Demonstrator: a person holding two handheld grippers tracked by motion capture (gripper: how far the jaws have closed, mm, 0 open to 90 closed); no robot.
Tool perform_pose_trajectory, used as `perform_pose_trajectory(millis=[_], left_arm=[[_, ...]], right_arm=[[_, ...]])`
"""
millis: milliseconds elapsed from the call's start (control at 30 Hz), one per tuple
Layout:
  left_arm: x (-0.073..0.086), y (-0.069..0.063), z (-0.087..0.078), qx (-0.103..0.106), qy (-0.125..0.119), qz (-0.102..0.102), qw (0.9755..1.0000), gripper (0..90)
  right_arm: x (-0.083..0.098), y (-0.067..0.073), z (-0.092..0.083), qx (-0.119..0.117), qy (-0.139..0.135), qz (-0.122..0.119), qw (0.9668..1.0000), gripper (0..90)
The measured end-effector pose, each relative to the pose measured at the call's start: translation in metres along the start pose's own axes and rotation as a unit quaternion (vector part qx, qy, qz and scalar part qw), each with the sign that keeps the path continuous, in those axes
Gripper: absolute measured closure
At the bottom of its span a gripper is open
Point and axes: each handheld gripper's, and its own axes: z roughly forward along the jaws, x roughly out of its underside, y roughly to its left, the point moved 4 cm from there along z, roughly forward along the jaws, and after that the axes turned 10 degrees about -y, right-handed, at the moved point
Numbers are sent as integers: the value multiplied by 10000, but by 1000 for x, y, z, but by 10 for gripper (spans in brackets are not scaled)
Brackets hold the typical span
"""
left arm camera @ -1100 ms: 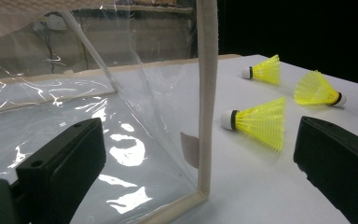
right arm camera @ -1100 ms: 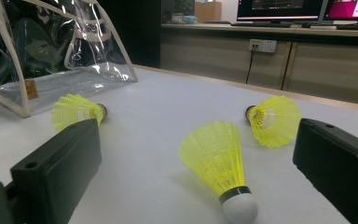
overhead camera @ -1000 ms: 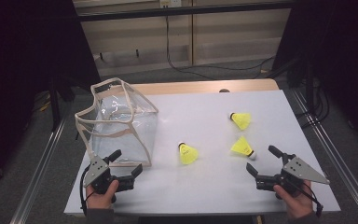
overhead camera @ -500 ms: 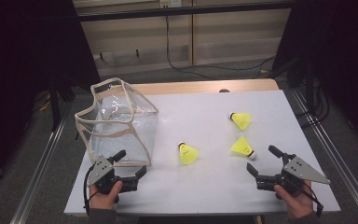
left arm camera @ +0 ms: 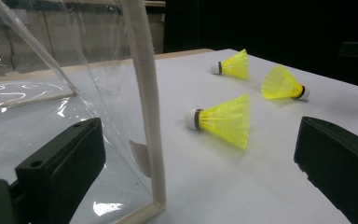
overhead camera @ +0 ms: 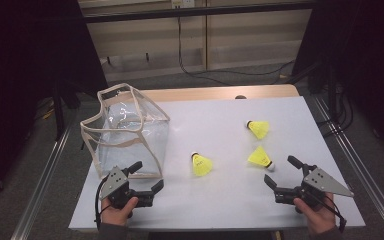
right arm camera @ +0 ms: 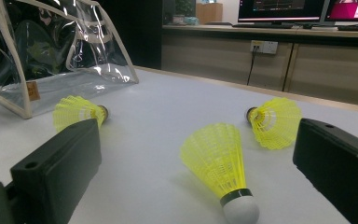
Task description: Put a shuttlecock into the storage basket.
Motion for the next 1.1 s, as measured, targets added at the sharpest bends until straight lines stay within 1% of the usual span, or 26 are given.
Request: perform_pose_trajectory(millis=[33, 67, 200, 267, 400, 567, 633, 667, 800, 833, 900, 933, 1100], left_arm=[[0, -1, 1, 4, -23, -53, 10000, 19], [0, -2, 2, 49, 12, -18, 10000, 19], [0, -5, 4, 86, 9, -44, 10000, 19], [0, -7, 5, 129, 47, -9, 9999, 19], [0, -10, 7, 180, 44, -59, 9998, 19], [0, -13, 10, 242, 103, -30, 9997, 19], [0, -15, 11, 290, 90, -52, 9995, 19], [1, -16, 12, 293, 98, -93, 9995, 19], [1, -18, 14, 331, 107, -136, 9993, 19], [1, -19, 15, 362, 94, -110, 9992, 19], [1, -20, 16, 392, 141, -89, 9991, 19], [1, -22, 17, 410, 115, -133, 9990, 19], [2, -24, 19, 481, 154, -92, 9987, 18]], right_arm=[[0, 0, 0, -2, 1, 2, 10000, 8], [0, 0, 0, -1, 1, -5, 10000, 8], [0, 0, 0, -3, 7, 4, 10000, 8], [0, 0, 0, -4, 4, 5, 10000, 8], [0, 0, 0, -11, 8, 9, 10000, 8], [0, 0, 0, -14, 2, 7, 10000, 8], [0, 1, 0, -19, 11, 17, 10000, 8], [0, 1, 0, -24, 22, 6, 10000, 8], [0, 1, 0, -23, 21, 6, 10000, 8], [0, 1, 0, -22, 22, 5, 10000, 8], [0, 0, 0, -24, 13, 18, 10000, 8], [0, 0, 0, -27, 26, 15, 10000, 8], [0, 1, 0, -26, 18, 1, 10000, 8]])
